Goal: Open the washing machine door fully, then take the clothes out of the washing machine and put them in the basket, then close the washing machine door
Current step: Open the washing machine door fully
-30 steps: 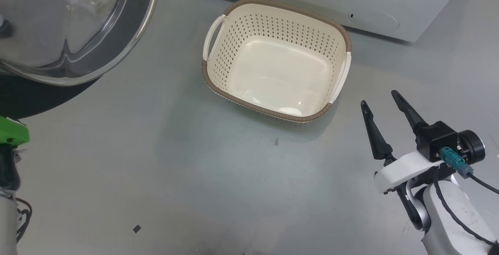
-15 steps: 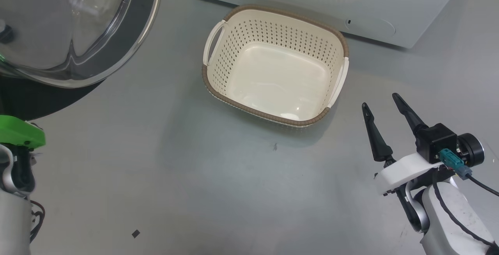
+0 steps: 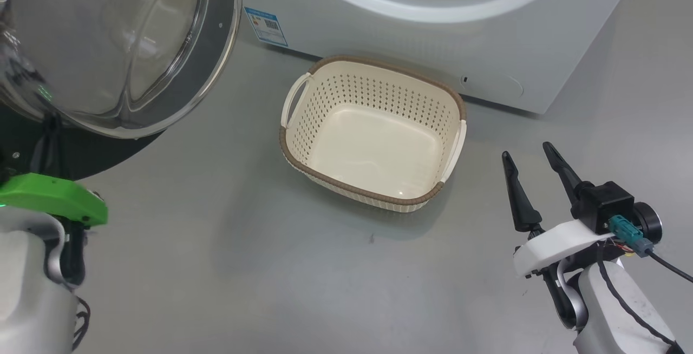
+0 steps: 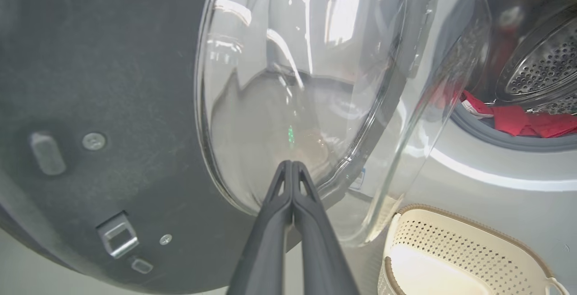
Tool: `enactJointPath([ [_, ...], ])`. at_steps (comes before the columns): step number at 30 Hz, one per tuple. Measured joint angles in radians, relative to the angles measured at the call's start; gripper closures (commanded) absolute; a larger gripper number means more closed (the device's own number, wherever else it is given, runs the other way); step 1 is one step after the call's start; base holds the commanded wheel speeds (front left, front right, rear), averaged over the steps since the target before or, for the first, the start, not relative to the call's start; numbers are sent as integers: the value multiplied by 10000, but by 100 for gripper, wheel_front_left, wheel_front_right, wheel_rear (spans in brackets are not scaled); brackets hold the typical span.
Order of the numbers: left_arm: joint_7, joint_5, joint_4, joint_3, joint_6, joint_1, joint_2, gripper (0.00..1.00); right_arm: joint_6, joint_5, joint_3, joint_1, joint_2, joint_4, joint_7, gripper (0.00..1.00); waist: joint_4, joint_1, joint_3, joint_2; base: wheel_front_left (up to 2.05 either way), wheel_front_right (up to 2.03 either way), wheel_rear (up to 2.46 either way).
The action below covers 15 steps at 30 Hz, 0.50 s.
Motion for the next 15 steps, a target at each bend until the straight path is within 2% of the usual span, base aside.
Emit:
enactJointPath([
  [15, -73, 639, -556, -938, -238, 1434, -520, 100, -25, 382, -397, 470, 213, 291, -174, 0, -555, 0, -1540, 0, 0, 0, 0],
])
